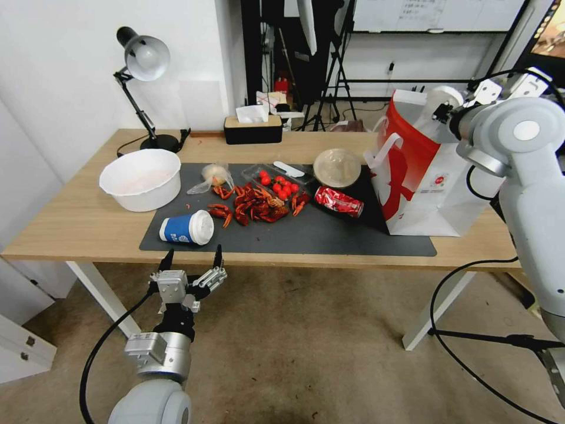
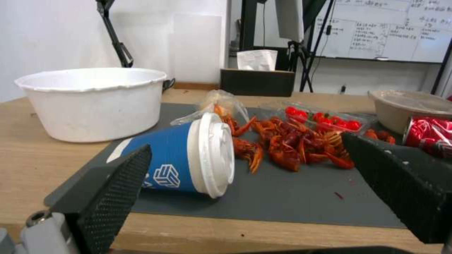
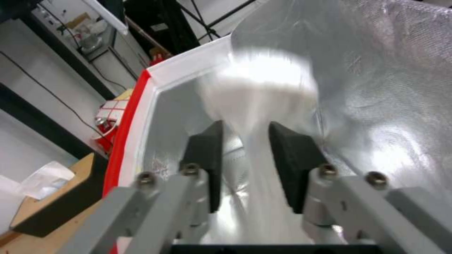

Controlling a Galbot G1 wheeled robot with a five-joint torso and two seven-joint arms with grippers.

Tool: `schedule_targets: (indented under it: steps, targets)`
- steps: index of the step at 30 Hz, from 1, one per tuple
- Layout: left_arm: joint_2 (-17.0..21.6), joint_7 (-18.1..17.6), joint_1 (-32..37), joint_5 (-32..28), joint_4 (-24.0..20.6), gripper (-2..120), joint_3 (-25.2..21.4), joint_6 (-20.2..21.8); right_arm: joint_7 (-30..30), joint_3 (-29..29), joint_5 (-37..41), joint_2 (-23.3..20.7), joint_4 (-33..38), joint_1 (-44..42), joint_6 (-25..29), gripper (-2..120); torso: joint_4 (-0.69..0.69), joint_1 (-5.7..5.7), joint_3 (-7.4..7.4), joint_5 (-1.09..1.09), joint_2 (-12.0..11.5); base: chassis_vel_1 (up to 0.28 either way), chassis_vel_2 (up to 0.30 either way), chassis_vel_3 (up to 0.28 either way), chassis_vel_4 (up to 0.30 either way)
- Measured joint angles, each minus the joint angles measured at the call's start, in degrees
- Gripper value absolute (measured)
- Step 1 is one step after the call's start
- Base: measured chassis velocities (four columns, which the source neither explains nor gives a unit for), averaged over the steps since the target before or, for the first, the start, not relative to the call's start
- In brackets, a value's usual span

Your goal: Pick up the trash from the table and place it into the takeout bag.

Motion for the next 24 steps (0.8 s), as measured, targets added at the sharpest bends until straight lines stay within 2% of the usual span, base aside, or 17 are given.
schedule_targets:
  steps: [2,4,5,7,8,12,13,16,17,20,21,24]
  targets:
    - [0.00,0.00,-0.05,0.00,0.04,100,0.00,0.01,0.01,0.14,0.08,-0.01,0.06,-0.10,0.00,33,0.00,0.00,0.00,0.00,0.00,0.000,0.000,0.000,0.000]
    - [0.00,0.00,-0.29,-0.01,0.22,100,0.07,0.10,-0.01,0.62,0.21,-0.09,0.61,-0.70,-0.01,45,0.00,0.00,0.00,0.01,0.00,0.000,0.000,0.000,0.000]
    - [0.00,0.00,-0.29,-0.01,0.22,100,0.07,0.10,-0.01,0.62,0.21,-0.09,0.61,-0.70,-0.01,45,0.00,0.00,0.00,0.01,0.00,0.000,0.000,0.000,0.000]
    - [0.00,0.00,-0.31,-0.01,0.27,100,0.07,0.18,-1.63,1.13,-0.50,-0.37,2.01,-1.23,0.94,57,0.01,0.00,0.00,0.01,0.00,0.000,0.000,0.000,0.000]
    - [0.00,0.00,-0.31,-0.01,0.27,100,0.07,0.18,-1.63,1.13,-0.50,-0.37,2.01,-1.23,0.94,57,0.01,0.00,0.00,0.01,0.00,0.000,0.000,0.000,0.000]
    - [0.00,0.00,-0.31,-0.05,0.29,100,0.00,0.30,-9.08,2.99,-5.79,-2.48,7.80,-5.08,3.99,75,0.01,0.00,0.00,0.00,0.00,0.000,0.000,0.000,0.000]
    - [0.00,0.00,-0.31,-0.05,0.29,100,0.00,0.30,-9.08,2.99,-5.79,-2.48,7.80,-5.08,3.99,75,0.01,0.00,0.00,0.00,0.00,0.000,0.000,0.000,0.000]
    - [0.00,0.00,-0.33,-0.13,0.28,100,-0.16,0.37,-16.76,4.59,-14.01,-5.01,12.92,-10.69,7.47,89,0.00,-0.01,-0.01,0.02,0.00,0.000,0.000,0.000,0.000]
    - [0.00,0.00,-0.33,-0.13,0.28,100,-0.16,0.37,-16.76,4.59,-14.01,-5.01,12.92,-10.69,7.47,89,0.00,-0.01,-0.01,0.02,0.00,0.000,0.000,0.000,0.000]
    - [0.00,-0.02,-0.31,-0.26,0.28,100,-0.23,0.40,-26.95,6.63,-23.13,-7.56,18.29,-17.47,14.60,99,0.00,-0.01,-0.01,0.00,0.00,0.000,0.000,0.000,0.000]
    - [0.00,-0.02,-0.31,-0.26,0.28,100,-0.23,0.40,-26.95,6.63,-23.13,-7.56,18.29,-17.47,14.60,99,0.00,-0.01,-0.01,0.00,0.00,0.000,0.000,0.000,0.000]
    - [0.00,-0.04,-0.24,-0.34,0.26,100,-0.26,0.39,-35.21,9.14,-30.74,-8.36,23.60,-26.88,21.14,100,0.00,-0.01,-0.01,0.00,0.00,0.000,0.000,0.000,0.000]
